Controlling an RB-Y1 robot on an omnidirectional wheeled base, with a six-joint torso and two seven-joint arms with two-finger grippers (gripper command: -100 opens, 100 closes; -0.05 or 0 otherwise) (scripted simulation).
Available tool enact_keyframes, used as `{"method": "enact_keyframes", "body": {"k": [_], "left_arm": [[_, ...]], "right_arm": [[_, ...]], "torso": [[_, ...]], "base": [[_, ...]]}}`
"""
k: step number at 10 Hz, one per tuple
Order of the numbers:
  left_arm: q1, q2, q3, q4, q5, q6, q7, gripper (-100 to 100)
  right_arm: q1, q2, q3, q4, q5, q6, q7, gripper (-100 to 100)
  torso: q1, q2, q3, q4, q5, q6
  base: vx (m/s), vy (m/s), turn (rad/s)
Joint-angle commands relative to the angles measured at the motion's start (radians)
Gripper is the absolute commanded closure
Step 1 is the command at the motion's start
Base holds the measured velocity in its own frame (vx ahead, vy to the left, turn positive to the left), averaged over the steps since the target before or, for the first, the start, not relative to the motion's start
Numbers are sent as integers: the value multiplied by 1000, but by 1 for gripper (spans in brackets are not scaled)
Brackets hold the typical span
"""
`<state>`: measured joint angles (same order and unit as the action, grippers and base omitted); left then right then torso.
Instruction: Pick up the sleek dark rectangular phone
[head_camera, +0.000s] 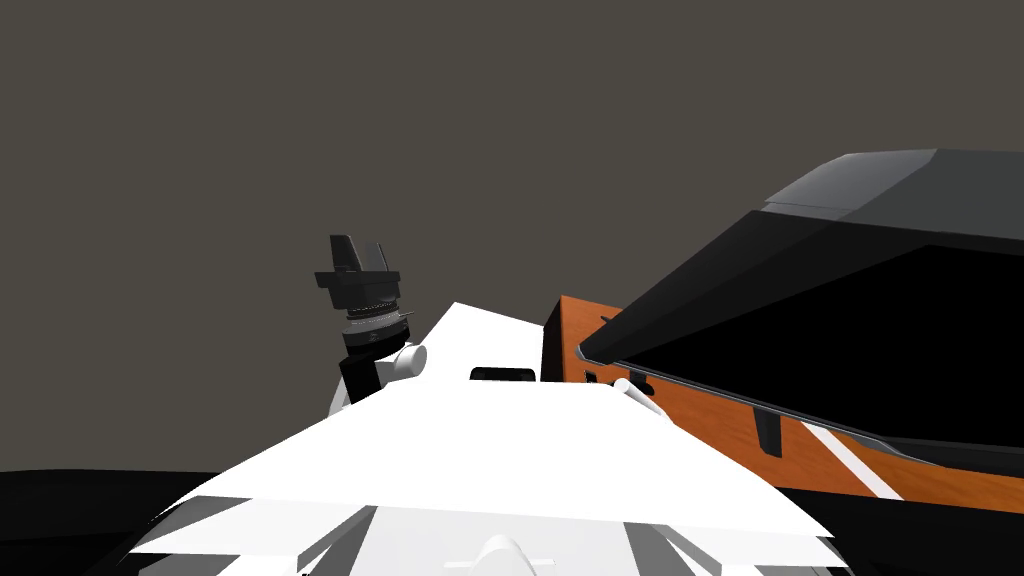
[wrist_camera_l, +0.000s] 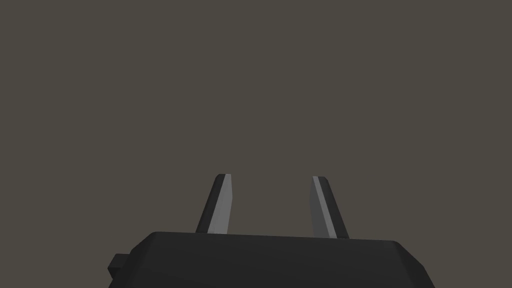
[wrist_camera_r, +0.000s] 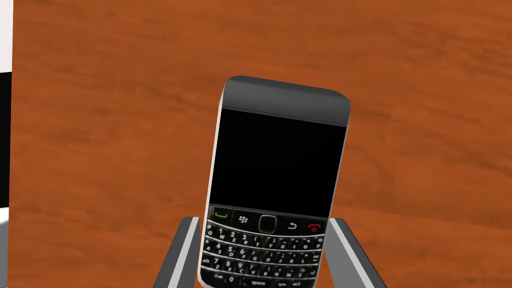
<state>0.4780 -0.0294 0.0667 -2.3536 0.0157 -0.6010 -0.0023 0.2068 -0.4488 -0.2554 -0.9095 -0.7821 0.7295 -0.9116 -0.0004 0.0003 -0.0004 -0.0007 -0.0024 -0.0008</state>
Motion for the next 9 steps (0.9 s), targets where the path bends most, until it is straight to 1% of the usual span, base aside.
{"method": "enact_keyframes", "body": {"k": [1, 3, 4, 5, 7, 8, 9], "left_arm": [[0, 0, 0, 0, 0, 0, 0, 0], [0, 0, 0, 0, 0, 0, 0, 0], [0, 0, 0, 0, 0, 0, 0, 0], [0, 0, 0, 0, 0, 0, 0, 0], [0, 0, 0, 0, 0, 0, 0, 0], [0, 0, 0, 0, 0, 0, 0, 0], [0, 0, 0, 0, 0, 0, 0, 0]], "right_arm": [[0, 0, 0, 0, 0, 0, 0, 100], [0, 0, 0, 0, 0, 0, 1, 100], [0, 0, 1, 0, 0, 0, 1, 0], [11, -16, 1, -28, -6, 25, -15, 100], [25, -54, 0, -72, -25, 68, -41, 100], [20, -43, 0, -60, -18, 55, -35, 100], [20, -45, 0, -61, -20, 58, -35, 0]], "torso": [[0, 0, 0, 0, 0, 0], [-1, 0, 0, 0, 0, 0], [-1, 0, 0, 0, 0, 0], [-1, 0, 0, 0, 0, 1], [-1, 1, 1, 1, 1, 0], [-1, 1, 1, 1, 0, 0], [-1, 1, 1, 0, 0, 0]], "base": [[0, 0, 0], [0, 0, 0], [0, 0, 0], [-7, -12, 53], [-23, 0, 78], [-7, 0, 20], [0, 0, 0]]}}
